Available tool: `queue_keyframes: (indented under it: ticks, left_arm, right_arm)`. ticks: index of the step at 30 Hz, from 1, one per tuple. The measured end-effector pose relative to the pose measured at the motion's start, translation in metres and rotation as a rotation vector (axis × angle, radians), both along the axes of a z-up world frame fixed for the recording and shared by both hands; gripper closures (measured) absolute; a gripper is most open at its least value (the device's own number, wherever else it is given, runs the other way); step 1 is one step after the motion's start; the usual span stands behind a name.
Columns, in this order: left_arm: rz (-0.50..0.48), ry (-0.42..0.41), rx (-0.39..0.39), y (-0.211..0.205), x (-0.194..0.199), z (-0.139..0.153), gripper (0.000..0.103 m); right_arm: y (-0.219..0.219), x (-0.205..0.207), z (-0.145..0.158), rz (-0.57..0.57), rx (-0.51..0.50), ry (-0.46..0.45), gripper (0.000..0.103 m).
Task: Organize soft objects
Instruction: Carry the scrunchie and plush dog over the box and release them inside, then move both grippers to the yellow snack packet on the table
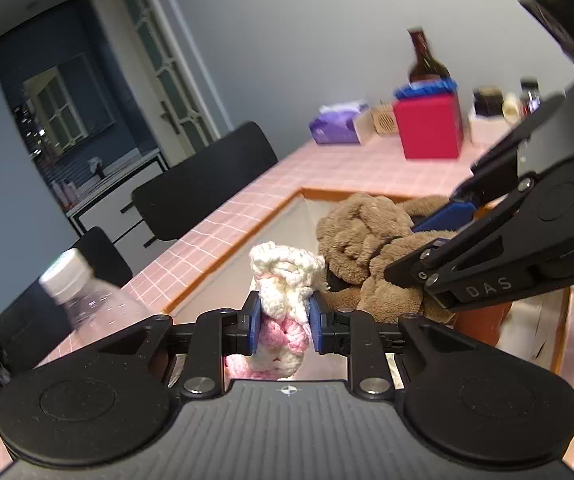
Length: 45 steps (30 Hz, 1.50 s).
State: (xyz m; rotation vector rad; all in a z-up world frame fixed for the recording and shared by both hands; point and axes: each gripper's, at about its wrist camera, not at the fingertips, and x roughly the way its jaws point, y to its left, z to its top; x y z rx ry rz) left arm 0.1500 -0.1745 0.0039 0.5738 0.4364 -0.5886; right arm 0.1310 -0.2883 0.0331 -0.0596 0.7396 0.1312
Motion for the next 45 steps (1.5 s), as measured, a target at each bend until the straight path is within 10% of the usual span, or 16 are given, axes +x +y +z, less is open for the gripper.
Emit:
queue_keyframes:
  ticks: [12,25,45]
  left_arm:
    - [-0.01,0.128,0.112,-0.015,0.025,-0.035,0.075]
    - [0.001,0.09,0.13,-0.019,0.017,-0.028,0.056]
    - [0.166,-0.03,-0.223,0.082,-0.057,0.015,0.048]
  right_arm:
    - [-0.008,0.022,-0.03,-0.007,-0.011,0.115,0.068]
    - [-0.003,0.01,-0.017,-0.003,-0.084,0.02,0.044]
    - [0.041,-0.043,0.031,0.077,-0.008,-0.169,0.028]
